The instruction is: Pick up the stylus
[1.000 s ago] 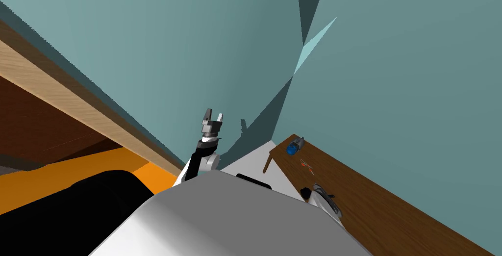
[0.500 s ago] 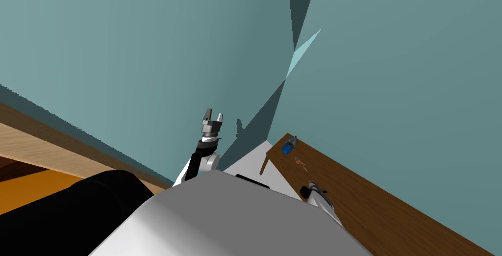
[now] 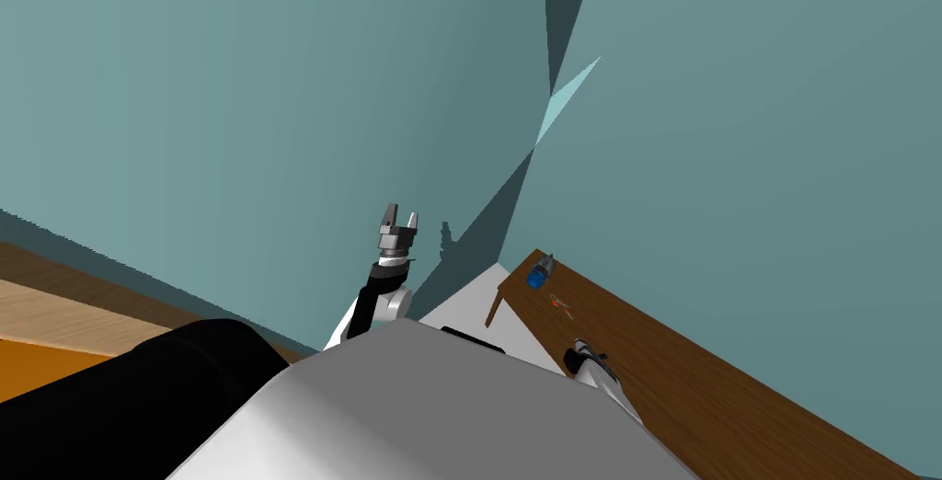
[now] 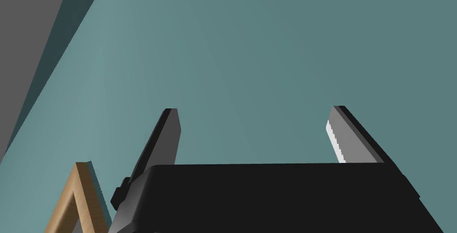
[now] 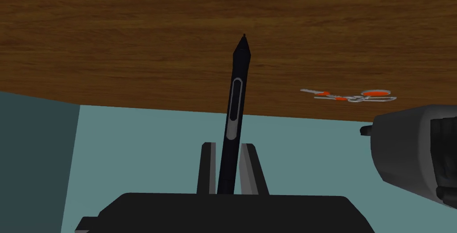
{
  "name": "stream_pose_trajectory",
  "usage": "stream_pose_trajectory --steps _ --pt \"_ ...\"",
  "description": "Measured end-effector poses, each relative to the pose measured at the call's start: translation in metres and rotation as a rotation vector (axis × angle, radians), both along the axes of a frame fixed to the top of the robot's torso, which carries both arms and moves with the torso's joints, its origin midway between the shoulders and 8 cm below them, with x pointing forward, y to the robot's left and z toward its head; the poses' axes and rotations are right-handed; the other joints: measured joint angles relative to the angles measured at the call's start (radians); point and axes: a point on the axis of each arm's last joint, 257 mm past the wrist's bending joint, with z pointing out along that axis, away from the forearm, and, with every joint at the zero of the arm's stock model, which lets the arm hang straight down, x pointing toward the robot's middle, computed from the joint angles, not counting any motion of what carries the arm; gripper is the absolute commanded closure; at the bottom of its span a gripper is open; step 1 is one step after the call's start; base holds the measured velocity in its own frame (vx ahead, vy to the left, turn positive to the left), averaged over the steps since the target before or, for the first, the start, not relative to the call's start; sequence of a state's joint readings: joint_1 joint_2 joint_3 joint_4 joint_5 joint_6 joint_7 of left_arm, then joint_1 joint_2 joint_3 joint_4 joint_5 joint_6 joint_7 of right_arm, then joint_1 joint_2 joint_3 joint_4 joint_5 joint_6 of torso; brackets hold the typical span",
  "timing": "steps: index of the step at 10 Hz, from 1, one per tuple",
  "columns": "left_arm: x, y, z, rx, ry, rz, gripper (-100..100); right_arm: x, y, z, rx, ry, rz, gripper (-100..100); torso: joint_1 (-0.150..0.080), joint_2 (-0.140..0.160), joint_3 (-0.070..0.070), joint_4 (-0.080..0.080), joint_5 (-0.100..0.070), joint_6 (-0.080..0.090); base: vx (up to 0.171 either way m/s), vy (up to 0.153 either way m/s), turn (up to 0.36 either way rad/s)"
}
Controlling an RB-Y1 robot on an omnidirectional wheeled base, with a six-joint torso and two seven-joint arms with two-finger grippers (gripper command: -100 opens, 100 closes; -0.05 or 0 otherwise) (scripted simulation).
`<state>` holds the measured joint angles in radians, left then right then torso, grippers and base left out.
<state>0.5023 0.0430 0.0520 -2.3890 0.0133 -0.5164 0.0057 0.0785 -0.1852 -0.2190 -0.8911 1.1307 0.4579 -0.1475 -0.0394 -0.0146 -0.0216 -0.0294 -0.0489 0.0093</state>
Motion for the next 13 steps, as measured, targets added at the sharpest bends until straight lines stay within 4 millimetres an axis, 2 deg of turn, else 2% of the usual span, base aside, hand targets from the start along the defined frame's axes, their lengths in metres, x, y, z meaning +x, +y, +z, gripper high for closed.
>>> stream_pose_trajectory --steps 2,5,8,11,13 --pt "0.000 0.000 0.000 0.000 0.000 0.000 0 0.013 0.011 -0.005 0.049 -0.019 0.024 100 0.004 -0.010 -0.007 -0.004 0.000 0.003 0.110 0.058 -0.344" --pt "0.000 0.000 0.000 0.000 0.000 0.000 0 0.020 0.020 -0.008 0.063 -0.006 0.089 100 -0.004 -0.004 -0.004 -0.004 -0.006 -0.001 -0.006 -0.002 0.014" --pt "0.000 0.000 0.000 0.000 0.000 0.000 0 0.031 0.033 -0.011 0.093 -0.014 0.136 100 0.000 -0.012 -0.009 -0.007 -0.005 0.001 0.094 0.056 -0.338" --pt "0.000 0.000 0.000 0.000 0.000 0.000 0 0.041 0.042 -0.011 0.090 -0.004 0.217 100 -0.006 -0.006 -0.005 -0.005 -0.008 -0.001 0.004 0.001 0.005" --pt "0.000 0.000 0.000 0.000 0.000 0.000 0 0.047 0.047 -0.012 0.095 -0.008 0.242 100 -0.003 -0.010 -0.008 -0.006 -0.007 0.001 0.115 0.069 -0.380"
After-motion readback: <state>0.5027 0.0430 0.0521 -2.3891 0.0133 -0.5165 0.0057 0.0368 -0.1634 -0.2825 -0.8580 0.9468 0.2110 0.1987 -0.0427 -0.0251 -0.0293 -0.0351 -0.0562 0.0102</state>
